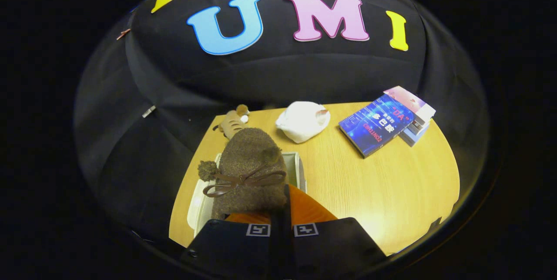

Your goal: Open the storage box then place both shoes into the box .Put the left shoe in first, then the right shoe, with the right side of both shoes facing outward in a uniform manner.

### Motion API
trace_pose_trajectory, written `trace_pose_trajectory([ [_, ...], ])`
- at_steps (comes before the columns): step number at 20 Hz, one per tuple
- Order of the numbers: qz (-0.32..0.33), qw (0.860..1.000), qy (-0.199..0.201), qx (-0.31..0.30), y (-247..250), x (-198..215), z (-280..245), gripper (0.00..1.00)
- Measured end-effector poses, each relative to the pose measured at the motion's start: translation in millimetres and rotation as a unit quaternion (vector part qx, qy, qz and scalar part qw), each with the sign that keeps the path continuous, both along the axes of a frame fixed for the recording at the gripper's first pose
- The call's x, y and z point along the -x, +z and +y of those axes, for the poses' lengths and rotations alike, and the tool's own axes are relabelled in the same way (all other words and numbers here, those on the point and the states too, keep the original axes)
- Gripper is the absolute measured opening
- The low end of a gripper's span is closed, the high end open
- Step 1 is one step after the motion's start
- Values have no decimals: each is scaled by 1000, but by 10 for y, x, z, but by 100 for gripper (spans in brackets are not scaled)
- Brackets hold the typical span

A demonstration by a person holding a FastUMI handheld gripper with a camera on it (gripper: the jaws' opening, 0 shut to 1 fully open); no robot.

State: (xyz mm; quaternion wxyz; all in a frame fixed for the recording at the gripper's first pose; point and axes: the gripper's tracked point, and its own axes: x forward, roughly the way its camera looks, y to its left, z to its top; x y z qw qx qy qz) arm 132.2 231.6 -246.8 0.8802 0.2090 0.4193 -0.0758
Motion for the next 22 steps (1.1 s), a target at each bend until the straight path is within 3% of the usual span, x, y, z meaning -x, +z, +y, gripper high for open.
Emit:
trace_pose_trajectory([
  [7, 64, 995, 16, 79, -569, 124, 102, 5],
  [16, 71, 991, 45, 106, -688, 154, 233, 7],
  [18, 66, 992, 51, 97, -677, 155, 309, 16],
  [22, 50, 993, 69, 77, -632, 147, 434, 44],
])
